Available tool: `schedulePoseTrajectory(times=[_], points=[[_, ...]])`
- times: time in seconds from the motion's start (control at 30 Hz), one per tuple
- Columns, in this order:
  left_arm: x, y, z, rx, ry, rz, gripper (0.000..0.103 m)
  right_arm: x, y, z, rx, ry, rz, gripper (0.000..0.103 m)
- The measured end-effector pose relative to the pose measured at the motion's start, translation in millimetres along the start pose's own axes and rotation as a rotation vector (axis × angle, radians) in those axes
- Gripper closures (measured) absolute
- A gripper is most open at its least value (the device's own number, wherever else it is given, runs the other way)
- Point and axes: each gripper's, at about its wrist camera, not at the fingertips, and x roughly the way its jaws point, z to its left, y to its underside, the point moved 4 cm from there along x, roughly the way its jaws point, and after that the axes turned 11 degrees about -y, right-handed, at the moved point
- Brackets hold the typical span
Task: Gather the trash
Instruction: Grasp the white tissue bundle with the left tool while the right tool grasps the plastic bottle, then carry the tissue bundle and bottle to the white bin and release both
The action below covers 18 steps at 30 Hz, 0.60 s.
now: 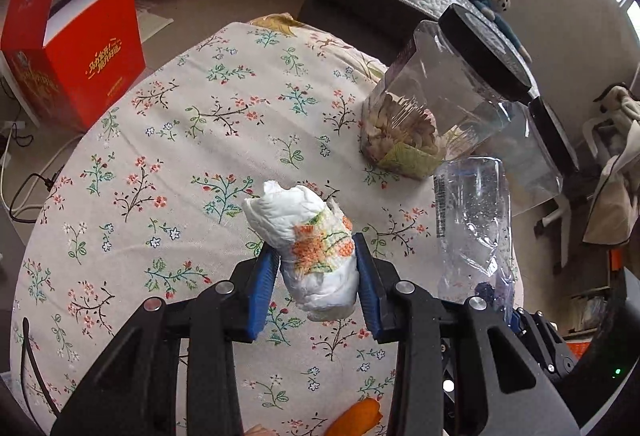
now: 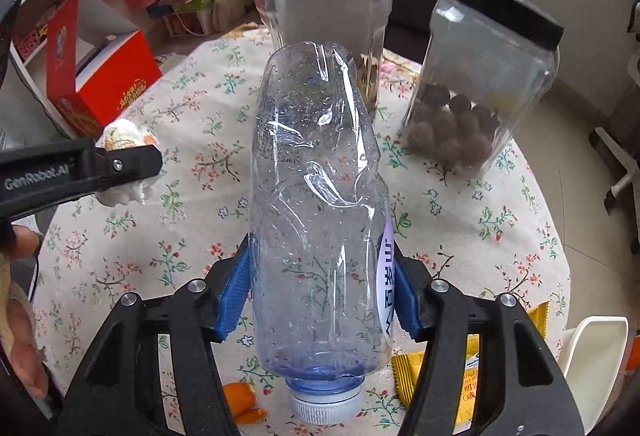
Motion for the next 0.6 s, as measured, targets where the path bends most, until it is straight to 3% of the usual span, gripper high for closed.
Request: schedulePoseTrajectory(times=[0.2, 0.6], points=[[-33.1, -1.7, -8.1, 0.033, -0.017, -0.103, 0.066, -44.6, -2.1, -5.6, 0.011, 0.037, -0.102, 0.045], [-70.8, 20.2, -29.5, 0.103, -0.019, -0.174, 0.066, -103.3, 10.2, -21.4, 0.026, 0.099, -0.217, 0.045]])
